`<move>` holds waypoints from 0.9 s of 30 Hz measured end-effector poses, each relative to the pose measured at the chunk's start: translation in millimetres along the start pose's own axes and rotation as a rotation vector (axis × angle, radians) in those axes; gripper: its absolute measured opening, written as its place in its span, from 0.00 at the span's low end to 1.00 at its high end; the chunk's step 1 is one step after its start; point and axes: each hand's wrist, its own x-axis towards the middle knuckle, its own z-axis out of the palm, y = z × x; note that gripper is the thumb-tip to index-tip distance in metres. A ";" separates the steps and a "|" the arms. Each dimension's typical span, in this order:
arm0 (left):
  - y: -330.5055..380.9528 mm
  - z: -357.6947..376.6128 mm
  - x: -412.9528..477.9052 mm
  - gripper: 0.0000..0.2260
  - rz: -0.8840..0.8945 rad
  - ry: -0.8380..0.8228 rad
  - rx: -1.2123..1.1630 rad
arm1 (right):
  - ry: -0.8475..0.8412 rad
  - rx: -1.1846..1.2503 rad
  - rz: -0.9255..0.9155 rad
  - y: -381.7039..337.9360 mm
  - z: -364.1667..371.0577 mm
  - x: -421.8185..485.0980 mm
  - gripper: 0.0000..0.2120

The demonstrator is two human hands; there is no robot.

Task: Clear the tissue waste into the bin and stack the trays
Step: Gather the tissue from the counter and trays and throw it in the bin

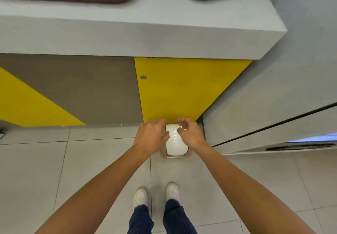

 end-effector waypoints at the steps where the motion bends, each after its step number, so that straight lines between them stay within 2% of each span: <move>1: 1.5 -16.7 -4.3 0.16 -0.018 0.034 -0.026 | 0.005 0.011 -0.029 -15.5 -4.0 -6.4 0.16; 12: -20.7 -172.1 -34.6 0.12 -0.100 0.336 -0.194 | 0.108 0.072 -0.372 -170.2 3.8 -51.6 0.09; 19: -57.5 -242.6 -43.8 0.11 -0.094 0.450 -0.211 | 0.186 0.127 -0.464 -247.9 31.5 -57.4 0.03; 27: -95.0 -297.4 -37.8 0.10 -0.137 0.569 -0.278 | 0.238 0.096 -0.607 -312.0 49.5 -42.0 0.03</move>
